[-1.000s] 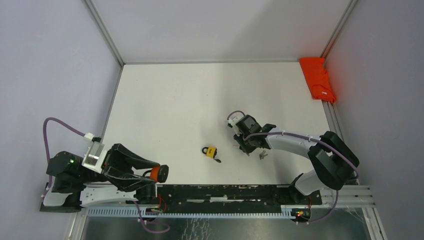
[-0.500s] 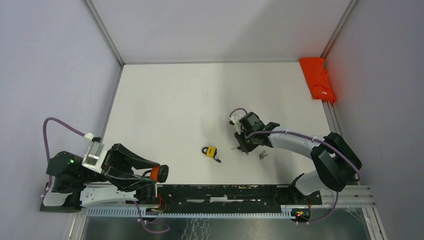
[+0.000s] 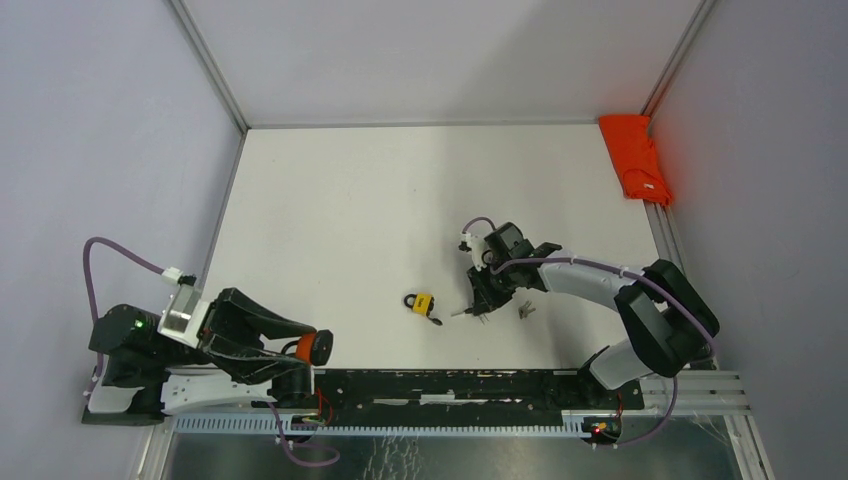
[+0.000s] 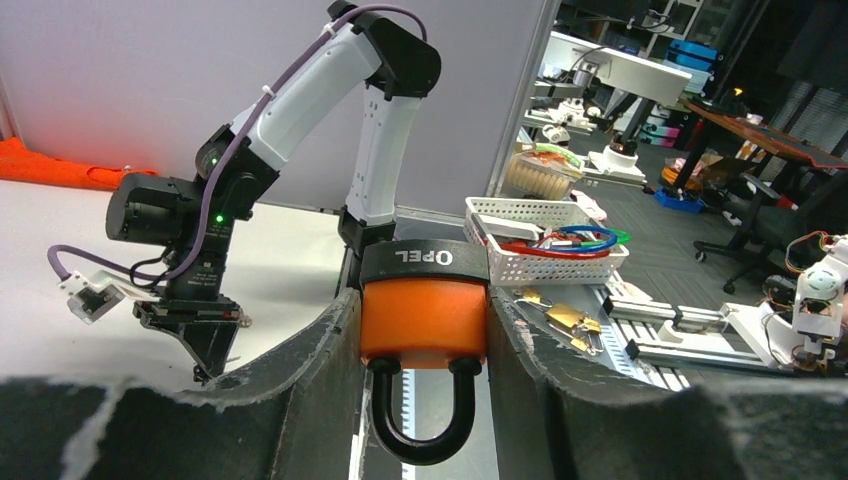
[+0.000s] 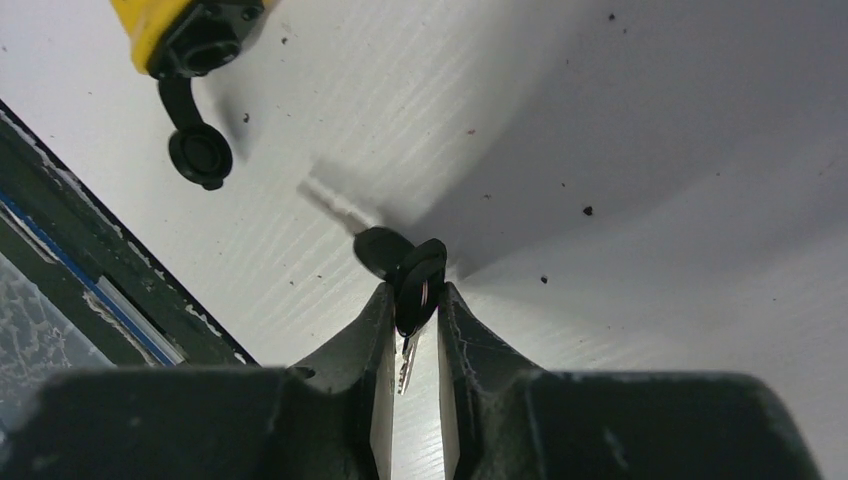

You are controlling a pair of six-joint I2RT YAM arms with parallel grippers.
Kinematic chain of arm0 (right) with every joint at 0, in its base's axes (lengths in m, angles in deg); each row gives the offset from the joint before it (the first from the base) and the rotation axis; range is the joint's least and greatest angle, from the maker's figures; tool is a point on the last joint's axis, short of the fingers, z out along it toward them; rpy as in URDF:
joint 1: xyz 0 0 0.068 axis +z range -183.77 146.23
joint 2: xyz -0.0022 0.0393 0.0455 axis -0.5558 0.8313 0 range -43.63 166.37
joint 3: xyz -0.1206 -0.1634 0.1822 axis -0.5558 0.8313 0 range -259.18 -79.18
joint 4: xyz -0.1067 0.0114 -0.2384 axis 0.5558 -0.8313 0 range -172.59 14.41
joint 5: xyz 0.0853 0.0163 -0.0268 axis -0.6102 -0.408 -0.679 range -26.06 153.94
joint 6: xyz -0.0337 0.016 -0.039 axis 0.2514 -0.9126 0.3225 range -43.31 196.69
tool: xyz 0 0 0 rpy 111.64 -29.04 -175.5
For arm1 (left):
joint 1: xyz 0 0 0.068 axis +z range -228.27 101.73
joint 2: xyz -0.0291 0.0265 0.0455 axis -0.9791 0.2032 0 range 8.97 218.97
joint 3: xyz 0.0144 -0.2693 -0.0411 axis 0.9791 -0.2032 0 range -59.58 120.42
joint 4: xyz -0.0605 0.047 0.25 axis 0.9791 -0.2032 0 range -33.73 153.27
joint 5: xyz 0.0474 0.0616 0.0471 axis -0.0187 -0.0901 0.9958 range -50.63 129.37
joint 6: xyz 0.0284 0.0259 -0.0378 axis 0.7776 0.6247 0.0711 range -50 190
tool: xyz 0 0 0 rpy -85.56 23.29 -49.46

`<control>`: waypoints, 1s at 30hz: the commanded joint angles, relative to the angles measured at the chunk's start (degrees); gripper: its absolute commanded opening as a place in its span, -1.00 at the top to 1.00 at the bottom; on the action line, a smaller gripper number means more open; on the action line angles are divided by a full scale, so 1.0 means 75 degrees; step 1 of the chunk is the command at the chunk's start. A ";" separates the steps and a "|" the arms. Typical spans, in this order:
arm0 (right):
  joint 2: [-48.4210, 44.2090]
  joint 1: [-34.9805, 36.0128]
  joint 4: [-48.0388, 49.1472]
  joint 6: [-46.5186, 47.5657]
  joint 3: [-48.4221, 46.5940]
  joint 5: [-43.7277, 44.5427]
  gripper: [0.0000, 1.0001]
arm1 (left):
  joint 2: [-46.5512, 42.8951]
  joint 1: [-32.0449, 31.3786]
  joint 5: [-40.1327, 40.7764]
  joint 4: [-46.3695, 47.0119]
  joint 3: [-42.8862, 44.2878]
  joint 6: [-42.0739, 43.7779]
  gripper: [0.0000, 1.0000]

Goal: Unlock with the key

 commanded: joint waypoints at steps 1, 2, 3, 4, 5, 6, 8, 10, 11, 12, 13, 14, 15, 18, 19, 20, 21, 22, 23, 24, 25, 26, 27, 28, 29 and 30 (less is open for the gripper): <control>0.0043 -0.0039 -0.0005 0.0049 0.0050 0.0066 0.93 | -0.0197 -0.0044 0.0122 0.0582 -0.0023 0.0253 0.96; 0.0021 -0.0039 -0.0083 0.0122 0.0034 0.0220 0.92 | -0.0213 -0.0037 0.0128 0.0580 -0.0024 0.0251 0.96; -0.0020 -0.0039 -0.0162 0.0212 0.0021 0.0309 0.92 | -0.0232 -0.0043 0.0139 0.0569 -0.0013 0.0246 0.96; -0.0066 -0.0043 -0.0243 0.0331 0.0021 0.0408 0.91 | -0.0245 -0.0047 0.0146 0.0568 -0.0012 0.0254 0.96; -0.0125 -0.0040 -0.0297 0.0426 0.0018 0.0507 0.88 | -0.0260 -0.0051 0.0152 0.0567 -0.0012 0.0253 0.96; -0.0192 -0.0039 -0.0357 0.0504 0.0030 0.0587 0.84 | -0.0269 -0.0035 0.0178 0.0567 -0.0022 0.0255 0.96; -0.0344 0.0011 -0.0402 0.0623 0.0044 0.0718 0.77 | -0.0274 -0.0044 0.0211 0.0567 -0.0040 0.0271 0.96; -0.0421 0.0124 -0.0475 0.0738 0.0012 0.0958 0.62 | -0.0281 -0.0044 0.0211 0.0577 -0.0058 0.0283 0.96; -0.0414 0.0231 -0.0559 0.0779 -0.0039 0.1155 0.54 | -0.0276 -0.0043 0.0213 0.0579 -0.0059 0.0284 0.96; -0.0405 0.0314 -0.0611 0.0858 -0.0066 0.1309 0.47 | -0.0271 -0.0044 0.0211 0.0573 -0.0059 0.0284 0.96; -0.0379 0.0411 -0.0628 0.0903 -0.0092 0.1459 0.41 | -0.0259 -0.0044 0.0217 0.0578 -0.0059 0.0294 0.96; -0.0352 0.0509 -0.0642 0.0935 -0.0105 0.1540 0.35 | -0.0242 -0.0049 0.0212 0.0576 -0.0049 0.0290 0.96; -0.0292 0.0579 -0.0662 0.0961 -0.0128 0.1628 0.31 | -0.0232 -0.0054 0.0211 0.0579 -0.0047 0.0308 0.96; -0.0115 0.0883 -0.0770 0.1065 -0.0258 0.2050 0.24 | -0.0221 -0.0039 0.0191 0.0569 -0.0035 0.0298 0.96; -0.0079 0.0994 -0.0778 0.1084 -0.0288 0.2167 0.22 | -0.0232 -0.0042 0.0188 0.0587 -0.0035 0.0286 0.96; -0.0034 0.1078 -0.0800 0.1100 -0.0332 0.2316 0.20 | -0.0229 -0.0040 0.0194 0.0587 -0.0044 0.0284 0.96; 0.0019 0.1185 -0.0818 0.1122 -0.0373 0.2401 0.20 | -0.0237 -0.0051 0.0193 0.0590 -0.0047 0.0278 0.96; 0.0035 0.1244 -0.0787 0.1148 -0.0400 0.2456 0.19 | -0.0235 -0.0038 0.0199 0.0591 -0.0056 0.0280 0.96; 0.0080 0.1310 -0.0790 0.1151 -0.0421 0.2470 0.19 | -0.0229 -0.0038 0.0199 0.0586 -0.0058 0.0285 0.96; 0.0108 0.1347 -0.0795 0.1151 -0.0452 0.2481 0.18 | -0.0231 -0.0042 0.0199 0.0580 -0.0053 0.0284 0.96; 0.0133 0.1382 -0.0783 0.1146 -0.0468 0.2482 0.17 | -0.0230 -0.0041 0.0210 0.0576 -0.0048 0.0286 0.96; 0.0138 0.1424 -0.0783 0.1143 -0.0482 0.2490 0.16 | -0.0229 -0.0041 0.0217 0.0579 -0.0047 0.0283 0.96; 0.0156 0.1442 -0.0778 0.1144 -0.0505 0.2530 0.15 | -0.0239 -0.0041 0.0222 0.0579 -0.0047 0.0284 0.96; 0.0159 0.1477 -0.0788 0.1142 -0.0526 0.2564 0.12 | -0.0241 -0.0037 0.0223 0.0579 -0.0047 0.0290 0.96; 0.0158 0.1511 -0.0795 0.1328 -0.0538 0.2608 0.07 | -0.0240 -0.0048 0.0233 0.0573 -0.0047 0.0294 0.96; 0.0173 0.1539 -0.0792 0.1376 -0.0560 0.2648 0.06 | -0.0242 -0.0051 0.0240 0.0574 -0.0056 0.0294 0.96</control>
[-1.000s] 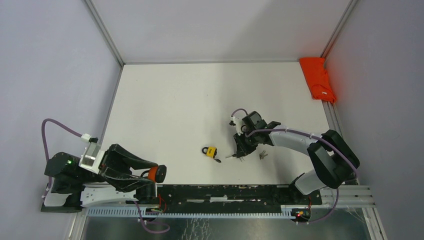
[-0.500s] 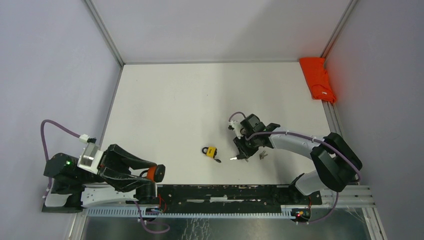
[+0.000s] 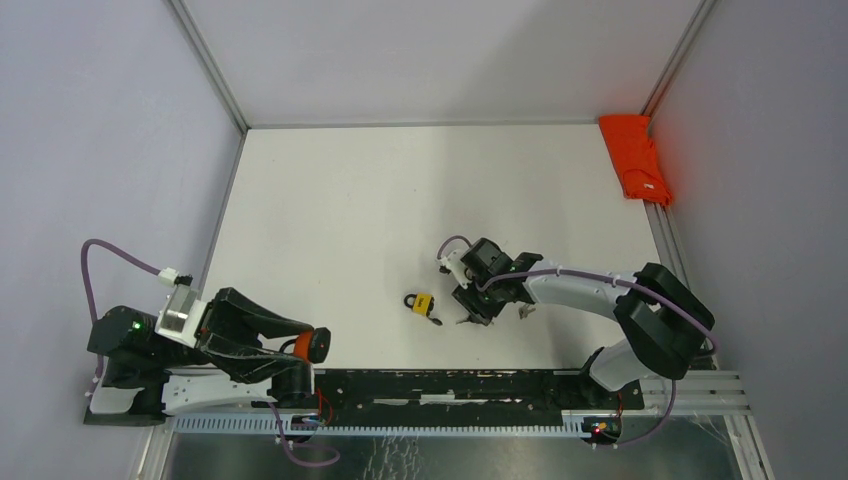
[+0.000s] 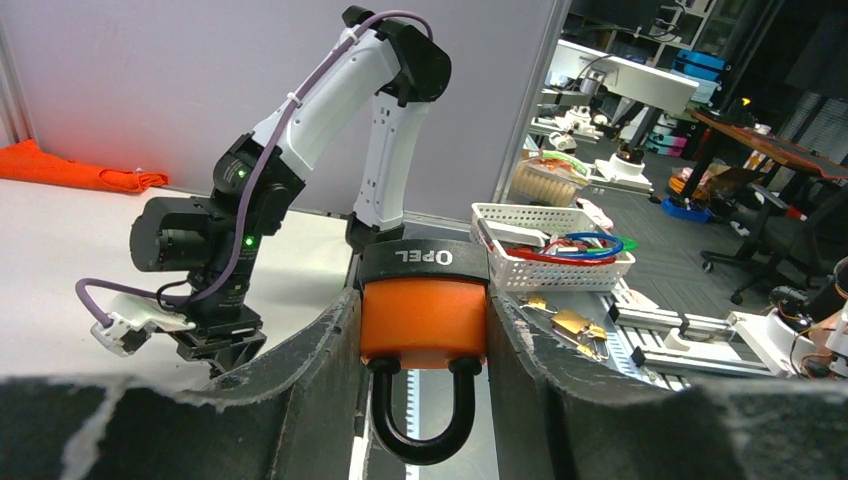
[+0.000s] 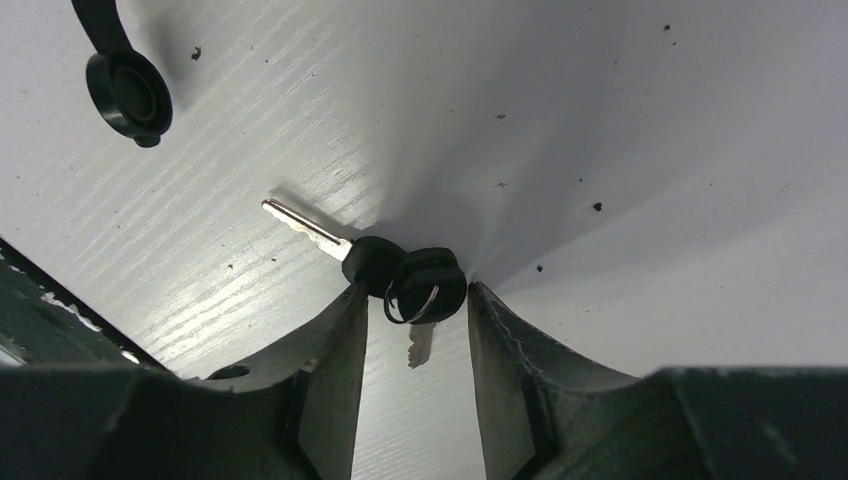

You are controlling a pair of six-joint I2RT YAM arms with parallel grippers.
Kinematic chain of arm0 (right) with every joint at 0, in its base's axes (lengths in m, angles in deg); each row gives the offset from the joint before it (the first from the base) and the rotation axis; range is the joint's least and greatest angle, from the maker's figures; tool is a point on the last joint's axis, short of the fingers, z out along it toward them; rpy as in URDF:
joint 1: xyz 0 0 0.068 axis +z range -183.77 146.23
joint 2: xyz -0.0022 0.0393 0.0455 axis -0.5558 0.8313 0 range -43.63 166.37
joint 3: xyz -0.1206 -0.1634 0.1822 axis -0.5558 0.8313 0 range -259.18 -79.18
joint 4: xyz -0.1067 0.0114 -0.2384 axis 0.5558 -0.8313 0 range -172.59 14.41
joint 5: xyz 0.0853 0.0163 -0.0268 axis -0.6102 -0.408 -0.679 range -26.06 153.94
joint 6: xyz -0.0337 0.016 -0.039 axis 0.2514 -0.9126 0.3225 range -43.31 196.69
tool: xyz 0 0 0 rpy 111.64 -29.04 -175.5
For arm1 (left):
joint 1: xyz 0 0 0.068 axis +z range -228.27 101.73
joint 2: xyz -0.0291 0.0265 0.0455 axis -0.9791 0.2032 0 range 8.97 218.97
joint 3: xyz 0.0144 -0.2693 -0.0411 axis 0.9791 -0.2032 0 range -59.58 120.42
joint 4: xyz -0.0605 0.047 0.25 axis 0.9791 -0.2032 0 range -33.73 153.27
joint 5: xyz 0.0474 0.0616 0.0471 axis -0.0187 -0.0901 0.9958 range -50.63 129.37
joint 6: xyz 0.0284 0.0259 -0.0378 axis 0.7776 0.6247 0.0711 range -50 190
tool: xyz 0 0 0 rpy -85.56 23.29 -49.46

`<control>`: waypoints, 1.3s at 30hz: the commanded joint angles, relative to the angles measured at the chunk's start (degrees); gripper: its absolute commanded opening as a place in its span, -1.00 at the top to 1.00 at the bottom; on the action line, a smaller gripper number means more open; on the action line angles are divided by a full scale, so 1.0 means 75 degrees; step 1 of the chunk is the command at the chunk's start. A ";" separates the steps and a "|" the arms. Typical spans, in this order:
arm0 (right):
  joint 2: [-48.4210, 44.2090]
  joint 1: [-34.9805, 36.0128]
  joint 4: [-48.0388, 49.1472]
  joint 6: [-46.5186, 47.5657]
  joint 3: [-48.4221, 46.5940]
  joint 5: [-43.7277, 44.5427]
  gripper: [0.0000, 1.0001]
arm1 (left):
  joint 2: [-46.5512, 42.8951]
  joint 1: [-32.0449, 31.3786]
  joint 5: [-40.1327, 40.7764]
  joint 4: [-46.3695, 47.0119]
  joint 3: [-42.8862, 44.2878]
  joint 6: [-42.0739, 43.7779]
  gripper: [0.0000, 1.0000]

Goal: Unlock with the key

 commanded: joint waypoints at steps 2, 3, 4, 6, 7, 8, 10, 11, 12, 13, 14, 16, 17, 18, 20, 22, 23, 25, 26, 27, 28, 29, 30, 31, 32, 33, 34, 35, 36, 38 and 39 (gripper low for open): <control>0.0196 0.0152 -0.0168 0.0381 -0.0325 0.0443 0.07 | -0.0049 -0.0044 0.0097 0.0585 0.0021 0.0308 0.96; 0.0263 0.0155 -0.0176 0.0383 -0.0356 0.0507 0.10 | -0.0053 -0.0040 0.0119 0.0595 0.0011 0.0311 0.96; 0.0363 0.0159 -0.0175 0.0384 -0.0381 0.0568 0.14 | -0.0054 -0.0042 0.0116 0.0598 -0.0002 0.0312 0.96; 0.0568 0.0159 -0.0192 0.0346 -0.0450 0.0716 0.43 | -0.0066 -0.0044 0.0131 0.0605 -0.0026 0.0321 0.96; 0.0671 0.0159 -0.0210 0.0338 -0.0497 0.0928 0.56 | -0.0074 -0.0044 0.0138 0.0608 -0.0027 0.0317 0.96; 0.0722 0.0159 -0.0183 0.0326 -0.0505 0.0977 0.73 | -0.0077 -0.0044 0.0139 0.0611 -0.0027 0.0313 0.96; 0.0772 0.0159 -0.0163 0.0212 -0.0544 0.1178 1.00 | -0.0086 -0.0043 0.0157 0.0598 -0.0018 0.0300 0.96; 0.0767 0.0153 -0.0169 0.0184 -0.0562 0.1261 1.00 | -0.0090 -0.0049 0.0161 0.0587 -0.0016 0.0299 0.96; 0.0733 0.0159 -0.0163 0.0152 -0.0572 0.1401 1.00 | -0.0099 -0.0039 0.0168 0.0579 -0.0015 0.0292 0.96; 0.0689 0.0159 -0.0172 0.0150 -0.0585 0.1510 1.00 | -0.0090 -0.0038 0.0183 0.0568 -0.0009 0.0289 0.96; 0.0626 0.0152 -0.0175 -0.0029 -0.0597 0.1605 1.00 | -0.0099 -0.0042 0.0185 0.0562 -0.0004 0.0291 0.96; 0.0412 0.0122 -0.0146 -0.0242 -0.0587 0.1892 1.00 | -0.0112 -0.0041 0.0198 0.0550 -0.0004 0.0298 0.96; 0.0276 0.0092 -0.0105 -0.0312 -0.0587 0.2004 1.00 | -0.0114 -0.0050 0.0187 0.0550 -0.0012 0.0292 0.96; 0.0176 0.0052 -0.0075 -0.0395 -0.0575 0.2073 1.00 | -0.0123 -0.0042 0.0187 0.0550 -0.0015 0.0294 0.96; 0.0001 -0.0053 0.0019 -0.0526 -0.0581 0.2110 1.00 | -0.0141 -0.0042 0.0206 0.0550 -0.0015 0.0333 0.96; -0.0050 -0.0232 0.0147 -0.0802 -0.0566 0.2161 1.00 | -0.0126 -0.0040 0.0230 0.0556 0.0001 0.0412 0.96; -0.0049 -0.0359 0.0226 -0.0999 -0.0527 0.2138 1.00 | -0.0124 -0.0041 0.0253 0.0551 0.0013 0.0442 0.96; -0.0064 -0.0553 0.0586 -0.1416 -0.0346 0.2029 1.00 | -0.0103 -0.0041 0.0247 0.0550 0.0040 0.0512 0.96; -0.0103 -0.0604 0.0889 -0.1622 -0.0212 0.1959 1.00 | -0.0084 -0.0044 0.0244 0.0540 0.0053 0.0529 0.96; -0.0104 -0.0626 0.1103 -0.1771 -0.0102 0.1961 1.00 | -0.0078 -0.0044 0.0249 0.0529 0.0065 0.0533 0.96; -0.0054 -0.0637 0.1293 -0.1946 -0.0045 0.2100 1.00 | -0.0077 -0.0040 0.0250 0.0527 0.0061 0.0531 0.96; 0.0078 -0.0638 0.1378 -0.2086 -0.0053 0.2332 1.00 | -0.0073 -0.0048 0.0261 0.0510 0.0056 0.0527 0.96; 0.0211 -0.0639 0.1353 -0.2199 -0.0118 0.2529 1.00 | -0.0084 -0.0035 0.0273 0.0504 0.0045 0.0521 0.96; 0.0325 -0.0638 0.1304 -0.2397 -0.0155 0.2873 1.00 | -0.0090 -0.0050 0.0296 0.0490 0.0043 0.0513 0.96; 0.0352 -0.0625 0.1342 -0.2469 -0.0097 0.3044 1.00 | -0.0104 -0.0042 0.0311 0.0475 0.0034 0.0505 0.96; 0.0333 -0.0624 0.1431 -0.2543 -0.0015 0.3082 1.00 | -0.0101 -0.0044 0.0332 0.0463 0.0042 0.0508 0.96; 0.0300 -0.0627 0.1470 -0.2588 0.0112 0.3052 1.00 | -0.0121 -0.0036 0.0337 0.0447 0.0052 0.0508 0.96; 0.0265 -0.0616 0.1505 -0.2564 0.0229 0.2872 1.00 | -0.0130 -0.0040 0.0355 0.0417 0.0060 0.0510 0.96; 0.0245 -0.0604 0.1490 -0.2462 0.0312 0.2587 1.00 | -0.0145 -0.0038 0.0358 0.0401 0.0057 0.0500 0.96; 0.0235 -0.0554 0.1246 -0.2247 0.0409 0.2340 1.00 | -0.0197 -0.0042 0.0385 0.0380 0.0039 0.0502 0.96; 0.0184 -0.0513 0.1094 -0.2121 0.0463 0.2232 0.96 | -0.0227 -0.0040 0.0399 0.0375 0.0027 0.0502 0.96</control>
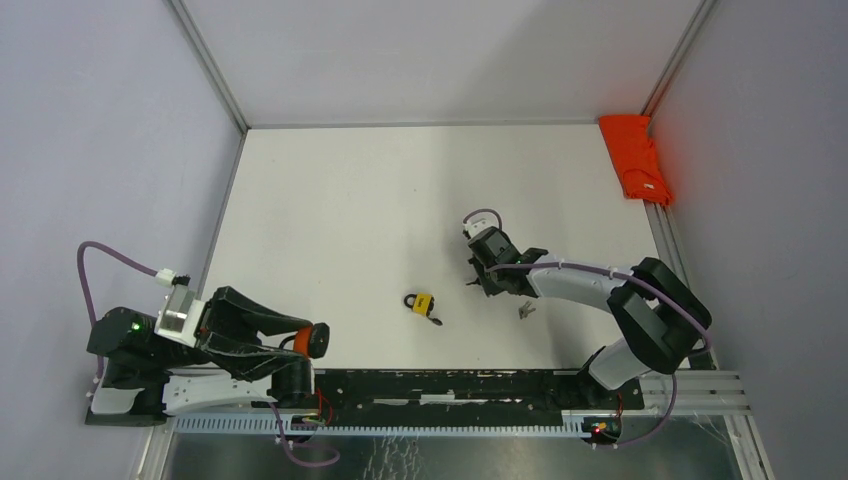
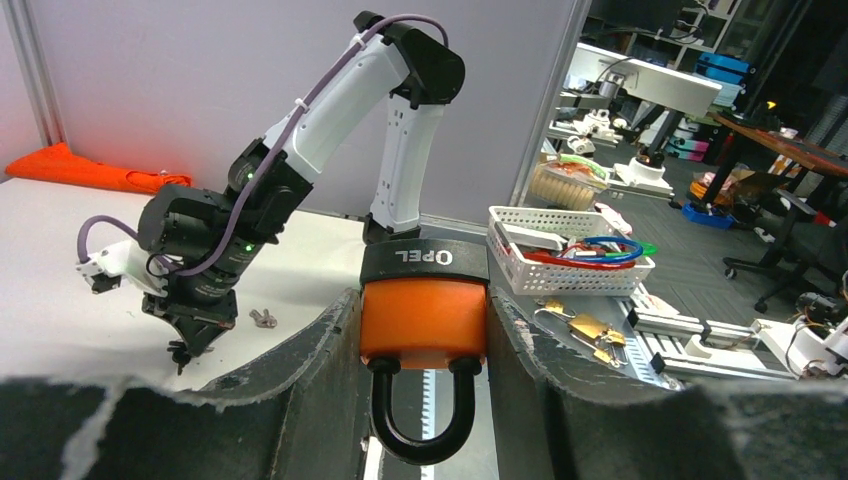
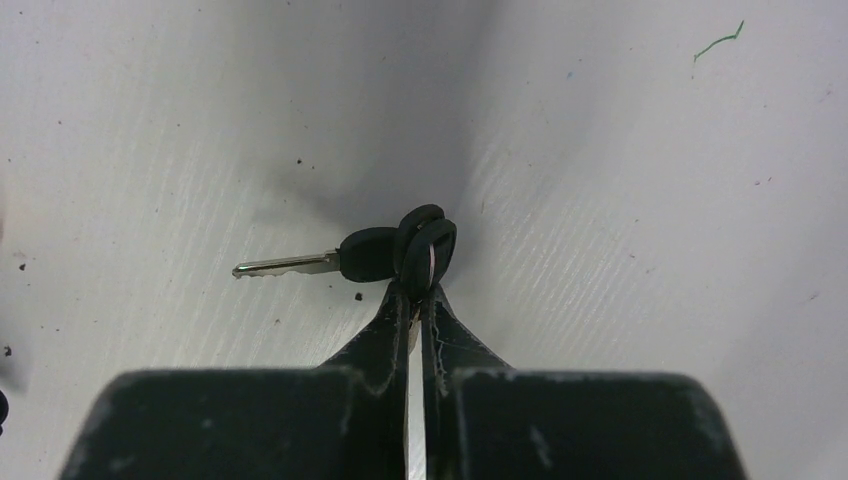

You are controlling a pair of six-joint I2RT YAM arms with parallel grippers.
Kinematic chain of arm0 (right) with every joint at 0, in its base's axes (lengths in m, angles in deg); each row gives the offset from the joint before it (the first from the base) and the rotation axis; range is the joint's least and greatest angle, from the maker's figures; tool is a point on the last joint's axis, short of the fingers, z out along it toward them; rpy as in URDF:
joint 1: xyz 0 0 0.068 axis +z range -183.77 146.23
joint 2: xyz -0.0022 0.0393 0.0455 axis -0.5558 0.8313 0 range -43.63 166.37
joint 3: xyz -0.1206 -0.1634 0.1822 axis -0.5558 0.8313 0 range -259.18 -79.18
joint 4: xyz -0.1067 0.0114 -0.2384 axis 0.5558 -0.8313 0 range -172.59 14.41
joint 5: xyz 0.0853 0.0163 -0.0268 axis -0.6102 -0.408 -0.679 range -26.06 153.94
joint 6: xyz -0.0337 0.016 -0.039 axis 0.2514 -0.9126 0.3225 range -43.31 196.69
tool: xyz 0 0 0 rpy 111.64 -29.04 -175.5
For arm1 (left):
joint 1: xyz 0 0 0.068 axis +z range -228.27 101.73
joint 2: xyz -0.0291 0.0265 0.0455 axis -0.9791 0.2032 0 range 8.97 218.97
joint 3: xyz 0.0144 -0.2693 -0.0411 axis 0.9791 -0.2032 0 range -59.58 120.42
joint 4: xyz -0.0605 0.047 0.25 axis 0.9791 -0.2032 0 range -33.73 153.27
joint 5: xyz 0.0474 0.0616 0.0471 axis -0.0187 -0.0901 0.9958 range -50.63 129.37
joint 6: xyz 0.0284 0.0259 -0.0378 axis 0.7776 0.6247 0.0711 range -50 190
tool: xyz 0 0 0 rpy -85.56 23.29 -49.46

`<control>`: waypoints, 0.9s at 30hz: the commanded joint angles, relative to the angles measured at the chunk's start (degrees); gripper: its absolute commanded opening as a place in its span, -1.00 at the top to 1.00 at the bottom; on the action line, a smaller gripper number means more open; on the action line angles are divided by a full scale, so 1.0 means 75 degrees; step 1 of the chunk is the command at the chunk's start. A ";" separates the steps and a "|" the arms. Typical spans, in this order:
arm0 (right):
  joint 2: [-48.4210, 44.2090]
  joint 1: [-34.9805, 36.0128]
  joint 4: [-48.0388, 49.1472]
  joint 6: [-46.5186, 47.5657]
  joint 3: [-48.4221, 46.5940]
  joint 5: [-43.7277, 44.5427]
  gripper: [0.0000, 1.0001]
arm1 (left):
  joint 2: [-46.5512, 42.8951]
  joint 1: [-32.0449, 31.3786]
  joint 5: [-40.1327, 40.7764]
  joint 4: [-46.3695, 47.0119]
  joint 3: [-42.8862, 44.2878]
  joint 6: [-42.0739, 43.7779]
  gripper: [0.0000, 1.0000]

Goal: Unlock with the key

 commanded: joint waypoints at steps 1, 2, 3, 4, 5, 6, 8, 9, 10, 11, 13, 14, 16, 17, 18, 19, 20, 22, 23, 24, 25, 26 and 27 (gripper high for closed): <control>-0.0142 0.0156 -0.0425 0.0153 0.0355 -0.0343 0.89 | -0.0154 -0.0039 0.0162 0.0408 0.0048 0.0327 0.96; -0.0275 0.0184 -0.0556 0.0279 0.0379 -0.0388 0.78 | -0.0176 -0.0038 0.0178 0.0396 0.0035 0.0313 0.96; -0.0394 0.0227 -0.0664 0.0375 0.0381 -0.0420 0.56 | -0.0201 -0.0037 0.0183 0.0395 0.0020 0.0301 0.96; -0.0545 0.0238 -0.0800 0.0467 0.0343 -0.0443 0.40 | -0.0216 -0.0043 0.0194 0.0394 0.0013 0.0289 0.96; -0.0654 0.0248 -0.0908 0.0589 0.0275 -0.0456 0.23 | -0.0215 -0.0043 0.0195 0.0394 0.0007 0.0291 0.96; -0.0765 0.0246 -0.1045 0.0709 0.0181 -0.0470 0.08 | -0.0231 -0.0044 0.0196 0.0394 0.0005 0.0281 0.96; -0.0833 0.0240 -0.1295 0.0970 -0.0174 -0.0393 -0.26 | -0.0242 -0.0043 0.0188 0.0403 0.0005 0.0280 0.96; -0.0822 0.0246 -0.1364 0.1122 -0.0329 -0.0362 -0.28 | -0.0244 -0.0044 0.0181 0.0414 -0.0005 0.0288 0.96; -0.0779 0.0242 -0.1422 0.1219 -0.0518 -0.0266 -0.29 | -0.0242 -0.0044 0.0184 0.0426 -0.0017 0.0282 0.96; -0.0705 0.0246 -0.1467 0.1368 -0.0673 -0.0223 -0.29 | -0.0234 -0.0041 0.0184 0.0440 -0.0029 0.0284 0.96; -0.0505 0.0240 -0.1494 0.1665 -0.1020 -0.0264 -0.27 | -0.0230 -0.0043 0.0174 0.0442 -0.0030 0.0277 0.96; -0.0363 0.0236 -0.1536 0.1810 -0.1162 -0.0297 -0.24 | -0.0233 -0.0050 0.0180 0.0441 -0.0020 0.0269 0.96; -0.0126 0.0246 -0.1569 0.2029 -0.1402 -0.0370 -0.17 | -0.0244 -0.0043 0.0201 0.0430 0.0002 0.0250 0.96; -0.0020 0.0246 -0.1620 0.2153 -0.1515 -0.0448 -0.15 | -0.0249 -0.0044 0.0209 0.0424 0.0005 0.0239 0.96; 0.0077 0.0245 -0.1754 0.2239 -0.1613 -0.0532 -0.16 | -0.0272 -0.0041 0.0209 0.0418 0.0015 0.0228 0.96; 0.0152 0.0246 -0.1887 0.2253 -0.1724 -0.0603 -0.16 | -0.0279 -0.0043 0.0228 0.0405 0.0025 0.0207 0.96; 0.0174 0.0249 -0.1989 0.2249 -0.1769 -0.0613 -0.17 | -0.0280 -0.0044 0.0239 0.0390 0.0034 0.0193 0.96; 0.0143 0.0246 -0.2100 0.2466 -0.1707 -0.0525 -0.19 | -0.0298 -0.0045 0.0262 0.0361 0.0050 0.0181 0.96; 0.0076 0.0242 -0.2126 0.2514 -0.1637 -0.0527 -0.21 | -0.0297 -0.0040 0.0265 0.0349 0.0041 0.0178 0.96; 0.0031 0.0246 -0.2142 0.2554 -0.1540 -0.0525 -0.21 | -0.0304 -0.0044 0.0260 0.0348 0.0034 0.0186 0.96; -0.0016 0.0240 -0.2166 0.2578 -0.1472 -0.0531 -0.22 | -0.0314 -0.0046 0.0275 0.0347 0.0029 0.0196 0.96; -0.0040 0.0249 -0.2185 0.2615 -0.1401 -0.0553 -0.23 | -0.0315 -0.0042 0.0277 0.0365 0.0020 0.0227 0.96; -0.0046 0.0257 -0.2169 0.2631 -0.1342 -0.0544 -0.23 | -0.0306 -0.0047 0.0261 0.0379 0.0011 0.0259 0.96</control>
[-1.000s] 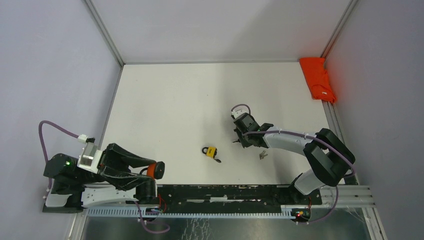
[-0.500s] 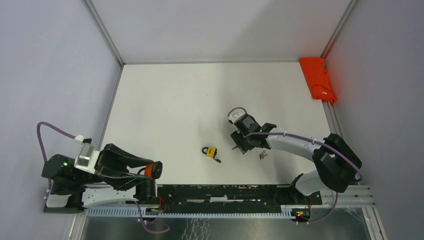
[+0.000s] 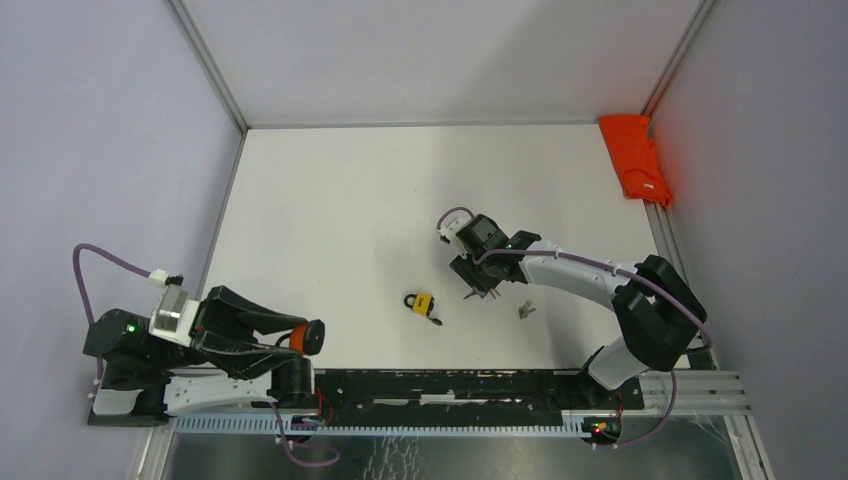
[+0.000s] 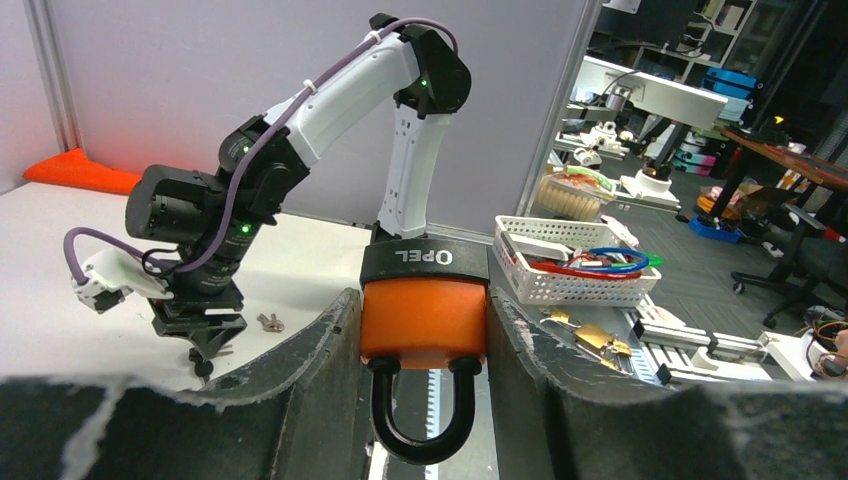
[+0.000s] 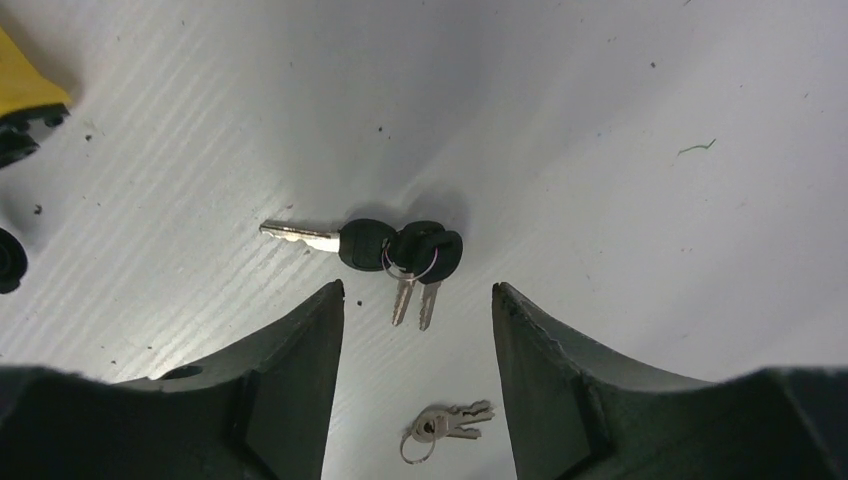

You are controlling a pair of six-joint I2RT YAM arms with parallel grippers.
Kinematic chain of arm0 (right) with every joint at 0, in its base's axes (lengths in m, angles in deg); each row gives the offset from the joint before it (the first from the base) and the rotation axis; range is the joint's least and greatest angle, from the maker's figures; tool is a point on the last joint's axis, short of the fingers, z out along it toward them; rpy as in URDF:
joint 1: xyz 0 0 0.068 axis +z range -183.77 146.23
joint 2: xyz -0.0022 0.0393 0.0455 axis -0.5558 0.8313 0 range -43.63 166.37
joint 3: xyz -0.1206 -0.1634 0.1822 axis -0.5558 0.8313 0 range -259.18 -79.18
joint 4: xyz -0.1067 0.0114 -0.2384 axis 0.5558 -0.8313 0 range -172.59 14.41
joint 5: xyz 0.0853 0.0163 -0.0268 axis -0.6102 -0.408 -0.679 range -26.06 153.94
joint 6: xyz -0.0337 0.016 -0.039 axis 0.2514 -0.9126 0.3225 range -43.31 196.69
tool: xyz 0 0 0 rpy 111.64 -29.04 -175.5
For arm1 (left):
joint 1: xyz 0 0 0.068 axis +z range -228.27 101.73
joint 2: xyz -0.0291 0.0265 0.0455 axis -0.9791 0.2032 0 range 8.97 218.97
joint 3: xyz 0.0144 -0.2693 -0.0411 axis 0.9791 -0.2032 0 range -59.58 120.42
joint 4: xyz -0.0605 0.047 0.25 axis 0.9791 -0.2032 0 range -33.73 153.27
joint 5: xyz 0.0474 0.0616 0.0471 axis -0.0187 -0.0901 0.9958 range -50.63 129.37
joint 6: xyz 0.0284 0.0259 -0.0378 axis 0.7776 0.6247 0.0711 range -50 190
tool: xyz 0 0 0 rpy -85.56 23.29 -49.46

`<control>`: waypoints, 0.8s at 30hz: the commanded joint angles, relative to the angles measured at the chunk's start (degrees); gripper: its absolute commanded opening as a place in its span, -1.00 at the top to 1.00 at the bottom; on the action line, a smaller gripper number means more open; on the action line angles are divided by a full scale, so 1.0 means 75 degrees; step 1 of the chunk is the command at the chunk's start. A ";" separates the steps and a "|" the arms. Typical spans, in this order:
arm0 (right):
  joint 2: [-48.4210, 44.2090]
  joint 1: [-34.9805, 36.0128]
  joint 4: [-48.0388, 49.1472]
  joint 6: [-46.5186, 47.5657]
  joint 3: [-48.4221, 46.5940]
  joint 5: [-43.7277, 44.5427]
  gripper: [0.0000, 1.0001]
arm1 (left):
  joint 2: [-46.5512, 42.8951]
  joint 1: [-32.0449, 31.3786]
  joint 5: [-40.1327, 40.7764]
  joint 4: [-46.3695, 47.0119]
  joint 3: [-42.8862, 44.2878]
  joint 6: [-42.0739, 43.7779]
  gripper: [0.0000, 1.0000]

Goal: Unlock with the key

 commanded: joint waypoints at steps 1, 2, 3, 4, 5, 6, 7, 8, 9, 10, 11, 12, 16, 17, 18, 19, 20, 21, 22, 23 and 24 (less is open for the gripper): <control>-0.0164 0.0022 -0.0261 0.0361 0.0240 0.0006 -0.23 | -0.0089 -0.0045 0.0071 0.0416 0.0041 0.0283 0.96; -0.0136 0.0022 -0.0208 0.0378 0.0306 -0.0011 -0.22 | -0.0082 -0.0040 0.0066 0.0428 0.0040 0.0306 0.96; -0.0087 0.0022 -0.0177 0.0400 0.0331 -0.0024 -0.22 | -0.0075 -0.0039 0.0062 0.0443 0.0040 0.0312 0.96; -0.0026 0.0022 -0.0152 0.0403 0.0342 -0.0034 -0.22 | -0.0068 -0.0044 0.0064 0.0446 0.0040 0.0314 0.96; 0.0049 0.0016 -0.0097 0.0401 0.0357 -0.0037 -0.23 | -0.0067 -0.0044 0.0049 0.0457 0.0040 0.0309 0.96; 0.0143 0.0022 -0.0059 0.0414 0.0364 -0.0059 -0.22 | -0.0067 -0.0047 0.0052 0.0459 0.0040 0.0286 0.96; 0.0225 0.0022 -0.0038 0.0415 0.0353 -0.0034 -0.22 | -0.0064 -0.0042 0.0053 0.0450 0.0051 0.0272 0.96; 0.0293 0.0022 0.0014 0.0420 0.0350 0.0014 -0.23 | -0.0067 -0.0040 0.0044 0.0441 0.0062 0.0243 0.96; 0.0339 0.0022 0.0071 0.0455 0.0346 0.0020 -0.23 | -0.0067 -0.0035 0.0040 0.0427 0.0073 0.0212 0.96; 0.0404 0.0028 0.0122 0.0478 0.0314 0.0057 -0.23 | -0.0076 -0.0043 0.0044 0.0414 0.0081 0.0185 0.96; 0.0469 0.0022 0.0155 0.0510 0.0258 0.0119 -0.24 | -0.0086 -0.0044 0.0063 0.0403 0.0086 0.0177 0.96; 0.0530 0.0021 0.0228 0.0546 0.0204 0.0135 -0.25 | -0.0106 -0.0047 0.0064 0.0400 0.0087 0.0172 0.96; 0.0943 0.0022 0.0282 0.0625 -0.0227 0.0175 -0.27 | -0.0133 -0.0041 0.0088 0.0412 0.0087 0.0178 0.96; 0.1011 0.0020 0.0353 0.0625 -0.0312 0.0185 -0.28 | -0.0141 -0.0047 0.0085 0.0412 0.0087 0.0182 0.96; 0.1092 0.0022 0.0446 0.0631 -0.0379 0.0178 -0.27 | -0.0148 -0.0042 0.0104 0.0402 0.0081 0.0185 0.96; 0.1176 0.0022 0.0481 0.0637 -0.0487 0.0175 -0.28 | -0.0158 -0.0043 0.0111 0.0400 0.0077 0.0184 0.96; 0.1264 0.0021 0.0496 0.0626 -0.0585 0.0175 -0.28 | -0.0160 -0.0035 0.0122 0.0389 0.0075 0.0184 0.96; 0.1348 0.0022 0.0507 0.0625 -0.0688 0.0153 -0.27 | -0.0161 -0.0045 0.0126 0.0388 0.0075 0.0186 0.96; 0.1416 0.0016 0.0492 0.0605 -0.0757 0.0152 -0.26 | -0.0162 -0.0043 0.0131 0.0388 0.0081 0.0174 0.96; 0.1488 0.0010 0.0474 0.0591 -0.0824 0.0163 -0.24 | -0.0158 -0.0050 0.0132 0.0374 0.0095 0.0174 0.96; 0.1527 0.0000 0.0489 0.0596 -0.0836 0.0136 -0.20 | -0.0161 -0.0042 0.0135 0.0351 0.0108 0.0164 0.96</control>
